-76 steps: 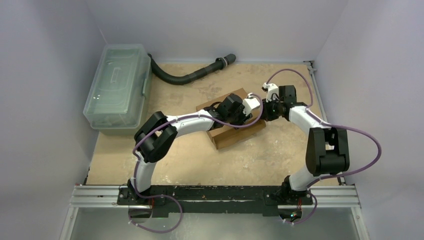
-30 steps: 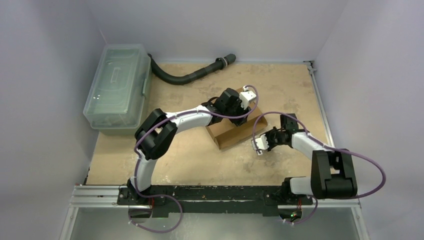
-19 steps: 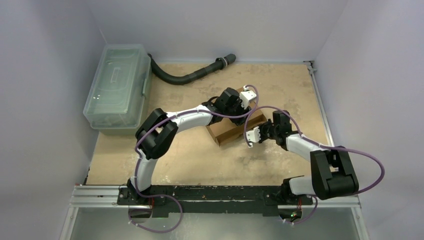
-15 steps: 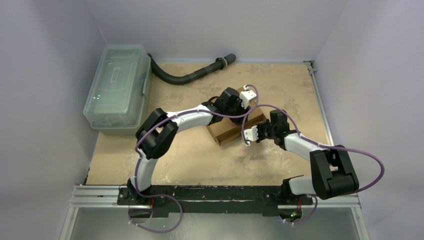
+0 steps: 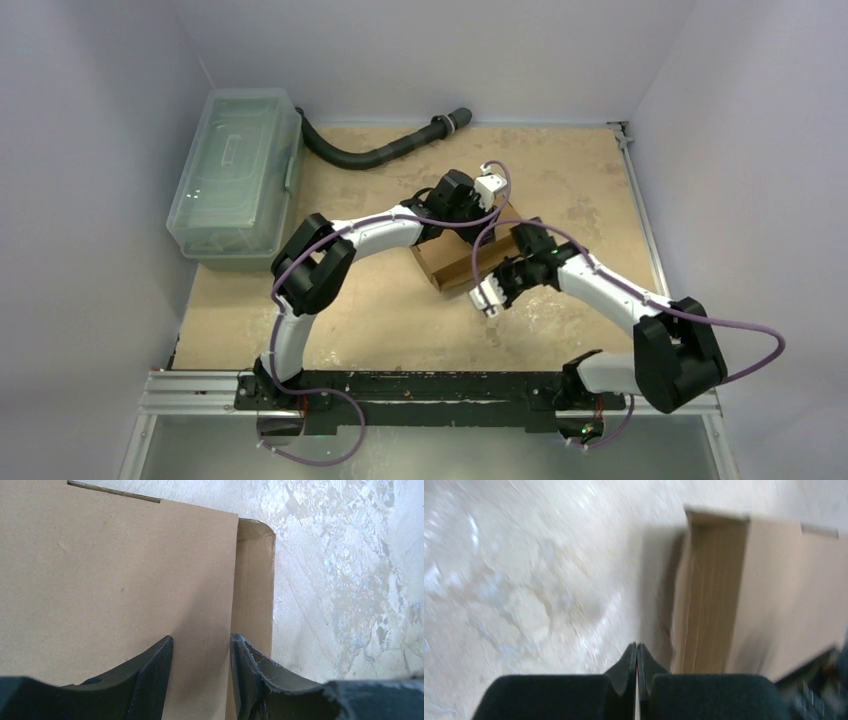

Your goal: Fold the paper box

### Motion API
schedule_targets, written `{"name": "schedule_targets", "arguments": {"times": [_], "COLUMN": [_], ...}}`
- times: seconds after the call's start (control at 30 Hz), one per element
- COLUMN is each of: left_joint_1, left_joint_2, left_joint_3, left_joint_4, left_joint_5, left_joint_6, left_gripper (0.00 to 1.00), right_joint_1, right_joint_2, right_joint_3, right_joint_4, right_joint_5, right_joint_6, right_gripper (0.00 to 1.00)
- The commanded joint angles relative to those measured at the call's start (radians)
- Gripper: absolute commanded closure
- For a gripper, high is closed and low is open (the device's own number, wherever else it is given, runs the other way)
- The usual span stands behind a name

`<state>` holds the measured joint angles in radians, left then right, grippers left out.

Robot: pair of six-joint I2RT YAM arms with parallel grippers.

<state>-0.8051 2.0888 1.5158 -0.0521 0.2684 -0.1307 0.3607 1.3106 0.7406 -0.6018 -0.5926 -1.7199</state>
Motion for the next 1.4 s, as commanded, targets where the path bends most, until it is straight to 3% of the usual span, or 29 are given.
{"name": "schedule_targets", "arguments": {"times": [0.0, 0.23, 0.4, 0.63, 0.77, 0.83, 0.97, 1.07, 1.27, 1.37], "left_joint_1": [0.009, 0.011, 0.012, 0.011, 0.011, 0.012, 0.029, 0.048, 0.080, 0.100], "left_joint_2": [0.071, 0.088, 0.094, 0.112, 0.117, 0.116, 0.093, 0.049, -0.093, -0.147], "left_joint_3": [0.002, 0.020, 0.020, 0.018, 0.019, 0.024, 0.042, 0.061, 0.085, 0.087], "left_joint_4": [-0.101, -0.125, -0.129, -0.122, -0.112, -0.114, -0.124, -0.119, -0.044, -0.036], "left_joint_5": [0.040, 0.052, 0.063, 0.077, 0.082, 0.073, 0.043, 0.031, 0.003, -0.070], "left_joint_6": [-0.058, -0.063, -0.060, -0.067, -0.076, -0.079, -0.086, -0.101, -0.127, -0.079], "left_gripper": [0.54, 0.54, 0.54, 0.55, 0.55, 0.55, 0.51, 0.43, 0.29, 0.14], "right_joint_1": [0.198, 0.461, 0.481, 0.481, 0.481, 0.481, 0.384, 0.258, 0.054, -0.056], "right_joint_2": [-0.016, 0.124, 0.158, 0.142, 0.130, 0.114, 0.034, -0.011, -0.072, -0.050], "right_joint_3": [-0.053, -0.097, -0.085, -0.093, -0.104, -0.098, 0.027, 0.079, 0.019, -0.011], "right_joint_4": [0.157, 0.553, 0.805, 0.983, 0.935, 0.831, 0.246, 0.016, 0.020, 0.031], "right_joint_5": [0.022, 0.350, 0.559, 0.666, 0.601, 0.476, 0.133, 0.012, 0.090, 0.119], "right_joint_6": [0.136, 0.425, 0.612, 0.798, 0.792, 0.748, 0.487, 0.345, 0.322, 0.252], "right_gripper": [1.00, 1.00, 1.00, 1.00, 1.00, 1.00, 1.00, 1.00, 1.00, 1.00]}}
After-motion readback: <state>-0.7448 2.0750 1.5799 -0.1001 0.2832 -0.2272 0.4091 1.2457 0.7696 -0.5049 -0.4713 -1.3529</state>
